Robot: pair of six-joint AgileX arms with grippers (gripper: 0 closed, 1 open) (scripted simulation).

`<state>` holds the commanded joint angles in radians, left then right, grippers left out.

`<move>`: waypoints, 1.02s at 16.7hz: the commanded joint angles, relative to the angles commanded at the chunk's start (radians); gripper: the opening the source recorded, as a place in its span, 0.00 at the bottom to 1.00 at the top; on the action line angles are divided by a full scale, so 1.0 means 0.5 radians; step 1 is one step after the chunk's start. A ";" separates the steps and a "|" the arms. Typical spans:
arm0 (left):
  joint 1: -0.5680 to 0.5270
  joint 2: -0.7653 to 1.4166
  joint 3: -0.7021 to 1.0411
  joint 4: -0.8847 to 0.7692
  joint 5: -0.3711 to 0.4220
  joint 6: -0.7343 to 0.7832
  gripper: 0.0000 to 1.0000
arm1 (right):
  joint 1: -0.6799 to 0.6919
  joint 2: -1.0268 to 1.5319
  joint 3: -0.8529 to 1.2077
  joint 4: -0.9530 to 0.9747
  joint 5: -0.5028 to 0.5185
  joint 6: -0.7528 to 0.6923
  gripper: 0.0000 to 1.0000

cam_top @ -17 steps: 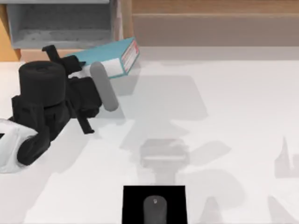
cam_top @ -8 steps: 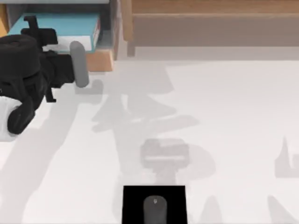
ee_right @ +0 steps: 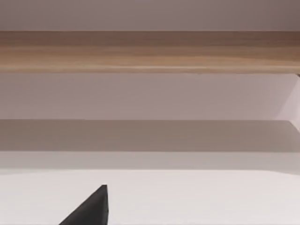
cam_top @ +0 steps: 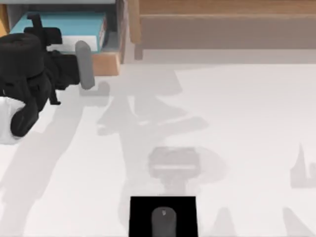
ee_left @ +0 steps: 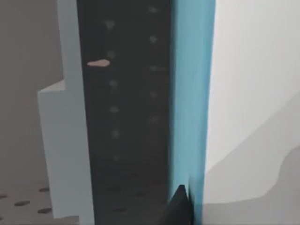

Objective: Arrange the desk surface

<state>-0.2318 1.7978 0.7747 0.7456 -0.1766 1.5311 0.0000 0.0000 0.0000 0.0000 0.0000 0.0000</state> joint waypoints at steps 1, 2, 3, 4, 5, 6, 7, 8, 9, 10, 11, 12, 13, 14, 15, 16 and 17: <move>0.005 0.029 0.031 -0.002 0.004 0.001 0.00 | 0.000 0.000 0.000 0.000 0.000 0.000 1.00; 0.011 0.051 0.058 -0.005 0.009 0.002 0.00 | 0.000 0.000 0.000 0.000 0.000 0.000 1.00; 0.016 0.080 0.093 -0.006 0.013 0.004 0.00 | 0.000 0.000 0.000 0.000 0.000 0.000 1.00; 0.022 0.115 0.135 -0.009 0.018 0.005 0.00 | 0.000 0.000 0.000 0.000 0.000 0.000 1.00; 0.027 0.142 0.162 -0.013 0.024 0.005 0.00 | 0.000 0.000 0.000 0.000 0.000 0.000 1.00; 0.028 0.148 0.169 -0.014 0.026 0.004 0.00 | 0.000 0.000 0.000 0.000 0.000 0.000 1.00; 0.028 0.148 0.169 -0.014 0.026 0.004 0.00 | 0.000 0.000 0.000 0.000 0.000 0.000 1.00; 0.028 0.148 0.169 -0.014 0.026 0.004 0.00 | 0.000 0.000 0.000 0.000 0.000 0.000 1.00; 0.028 0.148 0.169 -0.014 0.026 0.004 0.00 | 0.000 0.000 0.000 0.000 0.000 0.000 1.00; 0.028 0.148 0.169 -0.014 0.026 0.004 0.08 | 0.000 0.000 0.000 0.000 0.000 0.000 1.00; 0.028 0.148 0.169 -0.014 0.026 0.004 0.15 | 0.000 0.000 0.000 0.000 0.000 0.000 1.00; 0.028 0.148 0.169 -0.014 0.026 0.004 0.23 | 0.000 0.000 0.000 0.000 0.000 0.000 1.00; 0.028 0.148 0.169 -0.014 0.026 0.004 0.30 | 0.000 0.000 0.000 0.000 0.000 0.000 1.00; 0.028 0.148 0.169 -0.014 0.026 0.004 0.38 | 0.000 0.000 0.000 0.000 0.000 0.000 1.00; 0.028 0.148 0.169 -0.014 0.026 0.004 0.45 | 0.000 0.000 0.000 0.000 0.000 0.000 1.00; 0.028 0.148 0.169 -0.014 0.026 0.004 0.53 | 0.000 0.000 0.000 0.000 0.000 0.000 1.00; 0.028 0.148 0.169 -0.014 0.026 0.004 0.60 | 0.000 0.000 0.000 0.000 0.000 0.000 1.00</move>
<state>-0.2176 1.8720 0.8590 0.7386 -0.1634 1.5333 0.0000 0.0000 0.0000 0.0000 0.0000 0.0000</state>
